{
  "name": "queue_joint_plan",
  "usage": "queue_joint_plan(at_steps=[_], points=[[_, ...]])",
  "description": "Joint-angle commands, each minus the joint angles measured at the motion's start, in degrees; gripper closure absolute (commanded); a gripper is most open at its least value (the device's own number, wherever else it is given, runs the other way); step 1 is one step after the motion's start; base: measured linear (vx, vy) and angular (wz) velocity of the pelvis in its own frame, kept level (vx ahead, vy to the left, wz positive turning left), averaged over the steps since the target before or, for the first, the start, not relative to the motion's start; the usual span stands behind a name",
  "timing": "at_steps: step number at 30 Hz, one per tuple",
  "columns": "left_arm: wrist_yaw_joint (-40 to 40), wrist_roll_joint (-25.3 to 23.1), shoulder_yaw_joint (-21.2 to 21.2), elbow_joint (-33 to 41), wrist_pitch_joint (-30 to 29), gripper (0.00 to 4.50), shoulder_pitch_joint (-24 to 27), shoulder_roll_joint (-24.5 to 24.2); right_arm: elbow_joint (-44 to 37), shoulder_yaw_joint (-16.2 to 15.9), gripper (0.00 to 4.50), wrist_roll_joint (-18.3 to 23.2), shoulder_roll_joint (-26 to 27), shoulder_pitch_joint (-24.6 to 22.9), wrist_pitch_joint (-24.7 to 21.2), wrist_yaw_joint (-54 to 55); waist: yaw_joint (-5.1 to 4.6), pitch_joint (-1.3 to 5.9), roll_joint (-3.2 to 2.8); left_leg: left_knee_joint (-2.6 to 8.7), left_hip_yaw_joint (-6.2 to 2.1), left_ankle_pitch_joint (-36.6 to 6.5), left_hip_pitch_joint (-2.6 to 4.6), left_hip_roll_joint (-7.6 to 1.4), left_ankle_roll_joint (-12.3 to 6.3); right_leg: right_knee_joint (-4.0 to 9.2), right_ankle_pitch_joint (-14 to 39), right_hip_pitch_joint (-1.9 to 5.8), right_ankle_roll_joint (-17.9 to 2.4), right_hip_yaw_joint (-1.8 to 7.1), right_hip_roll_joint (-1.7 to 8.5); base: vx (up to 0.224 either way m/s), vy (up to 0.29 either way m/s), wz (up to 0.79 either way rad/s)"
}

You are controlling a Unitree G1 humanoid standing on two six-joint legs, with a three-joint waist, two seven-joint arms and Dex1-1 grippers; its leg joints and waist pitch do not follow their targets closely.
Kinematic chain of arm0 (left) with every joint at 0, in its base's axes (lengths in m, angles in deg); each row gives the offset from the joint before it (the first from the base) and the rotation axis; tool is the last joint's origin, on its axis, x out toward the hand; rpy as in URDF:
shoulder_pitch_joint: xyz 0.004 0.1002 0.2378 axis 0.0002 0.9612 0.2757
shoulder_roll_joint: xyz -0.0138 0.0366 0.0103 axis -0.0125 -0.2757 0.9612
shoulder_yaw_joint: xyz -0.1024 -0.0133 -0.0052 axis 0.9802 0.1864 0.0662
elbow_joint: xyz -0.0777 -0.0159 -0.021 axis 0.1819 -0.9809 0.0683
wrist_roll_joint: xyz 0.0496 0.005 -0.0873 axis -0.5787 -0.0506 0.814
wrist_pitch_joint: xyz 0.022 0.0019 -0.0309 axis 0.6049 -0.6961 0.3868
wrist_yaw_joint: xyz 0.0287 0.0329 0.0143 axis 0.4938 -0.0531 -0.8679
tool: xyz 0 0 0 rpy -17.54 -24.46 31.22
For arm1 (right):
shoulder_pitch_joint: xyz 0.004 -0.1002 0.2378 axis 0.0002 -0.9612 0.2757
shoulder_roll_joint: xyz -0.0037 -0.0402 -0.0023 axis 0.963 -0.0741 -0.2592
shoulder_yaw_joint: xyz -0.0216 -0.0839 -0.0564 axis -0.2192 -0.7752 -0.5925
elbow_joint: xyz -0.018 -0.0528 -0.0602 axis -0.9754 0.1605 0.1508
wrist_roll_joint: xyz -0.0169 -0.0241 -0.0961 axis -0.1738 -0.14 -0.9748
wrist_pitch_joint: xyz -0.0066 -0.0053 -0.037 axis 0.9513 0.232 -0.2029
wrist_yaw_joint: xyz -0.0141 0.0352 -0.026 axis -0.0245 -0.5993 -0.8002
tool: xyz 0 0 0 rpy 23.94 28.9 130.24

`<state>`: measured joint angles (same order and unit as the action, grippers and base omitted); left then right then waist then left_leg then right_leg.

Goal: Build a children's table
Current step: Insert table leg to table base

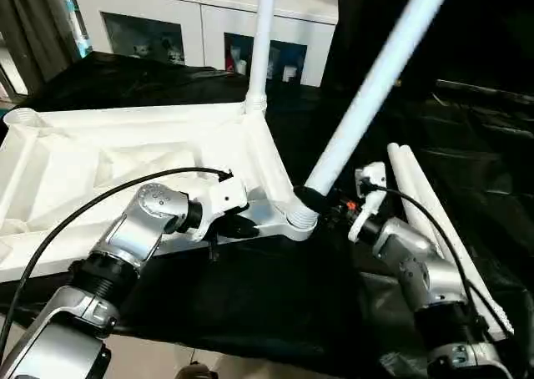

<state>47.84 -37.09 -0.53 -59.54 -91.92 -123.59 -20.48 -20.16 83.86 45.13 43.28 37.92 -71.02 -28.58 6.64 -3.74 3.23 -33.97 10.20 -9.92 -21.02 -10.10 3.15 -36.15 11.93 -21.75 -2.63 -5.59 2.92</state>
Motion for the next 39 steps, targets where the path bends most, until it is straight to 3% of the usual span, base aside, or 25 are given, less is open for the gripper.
queue_joint_plan(at_steps=[1, 6, 9, 12, 19, 27, 29, 30, 39], points=[[-0.3, -0.6, 0.2, 0.4, 1.3, 4.5, -1.9, -0.1, 4.0, 1.3, 2.59, -1.0, -0.1, -1.7, 2.0, 0.4, 0.21, 4.02, -1.61, 4.05, -1.83, -13.1, 1.04, -4.26, 0.5, 5.42, 12.5, 2.52, -9.9, 4.25, 7.41, 0.0, 0.0, 0.0], [0.0, -0.5, 0.2, 0.1, 1.7, 4.5, -1.9, -0.2, 7.3, 1.8, 2.59, -1.6, 0.3, -2.5, 5.8, 0.8, 0.2, 3.92, -1.92, 4.1, -1.89, -14.3, 1.04, -4.13, 0.49, 5.67, 14.2, 2.53, -9.8, 4.25, 7.39, 0.0, 0.0, 0.0], [0.1, -0.6, 0.1, -0.5, 2.1, 4.5, -2.2, -0.2, 8.0, 0.5, 2.59, -3.0, 0.2, -3.8, 7.3, 0.2, 0.28, 3.99, -2.09, 4.09, -1.96, -13.9, 1.03, -4.18, 0.16, 5.71, 15.0, 2.55, -9.4, 4.24, 7.35, 0.0, 0.0, 0.0], [-0.1, -0.7, 0.1, -0.9, 2.5, 4.5, -2.4, -0.1, 7.7, -0.3, 2.59, -4.0, -0.1, -4.5, 8.9, 0.1, 0.13, 4.11, -1.91, 4.16, -1.91, -13.2, 0.94, -4.22, -0.23, 5.41, 12.7, 2.57, -9.8, 4.2, 7.14, 0.0, 0.0, 0.0], [-0.6, -0.9, 0.1, -1.4, 3.0, 4.5, -2.3, 0.2, 4.4, -3.4, 2.59, -7.7, -1.8, -5.9, 11.8, 0.5, 0.25, 3.98, -1.92, 4.22, -1.88, -14.0, 1.06, -4.23, -0.15, 5.65, 14.6, 2.39, -9.1, 4.27, 7.23, 0.0, 0.0, 0.0], [-0.1, -1.7, -0.6, -1.5, 3.8, 4.5, -1.8, -0.1, 1.0, -8.1, 2.59, -11.6, -4.1, -5.0, 8.8, -0.1, 0.14, 3.82, -1.56, 4.33, -1.91, -14.7, 1.03, -4.17, -0.48, 6.05, 17.8, 2.32, -8.0, 4.32, 7.2, 0.0, 0.0, 0.0], [0.0, -1.7, -0.7, -1.5, 3.8, 4.5, -1.7, -0.2, 0.9, -8.4, 2.59, -11.7, -4.3, -4.8, 8.4, -0.2, 0.09, 3.79, -1.64, 4.35, -1.93, -14.6, 1.04, -4.2, -0.48, 6.03, 17.7, 2.3, -8.0, 4.34, 7.25, 0.0, 0.0, 0.0], [0.2, -1.7, -0.8, -1.2, 3.8, 4.5, -1.6, -0.2, 0.5, -9.2, 2.59, -11.8, -4.6, -4.2, 7.0, -0.9, 0.05, 3.76, -1.31, 4.32, -1.9, -14.7, 1.02, -4.15, -0.58, 6.03, 18.0, 2.3, -7.9, 4.32, 7.18, 0.0, 0.0, 0.0], [1.5, -1.9, -1.5, -0.1, 3.9, 4.5, -0.9, -0.6, 0.6, -11.9, 2.59, -11.2, -5.9, -1.4, 1.6, -6.4, 0.11, 3.83, -1.34, 4.28, -1.84, -13.6, 0.99, -4.21, -0.91, 5.89, 16.8, 2.27, -8.0, 4.4, 7.2, 0.0, 0.0, 0.0]])
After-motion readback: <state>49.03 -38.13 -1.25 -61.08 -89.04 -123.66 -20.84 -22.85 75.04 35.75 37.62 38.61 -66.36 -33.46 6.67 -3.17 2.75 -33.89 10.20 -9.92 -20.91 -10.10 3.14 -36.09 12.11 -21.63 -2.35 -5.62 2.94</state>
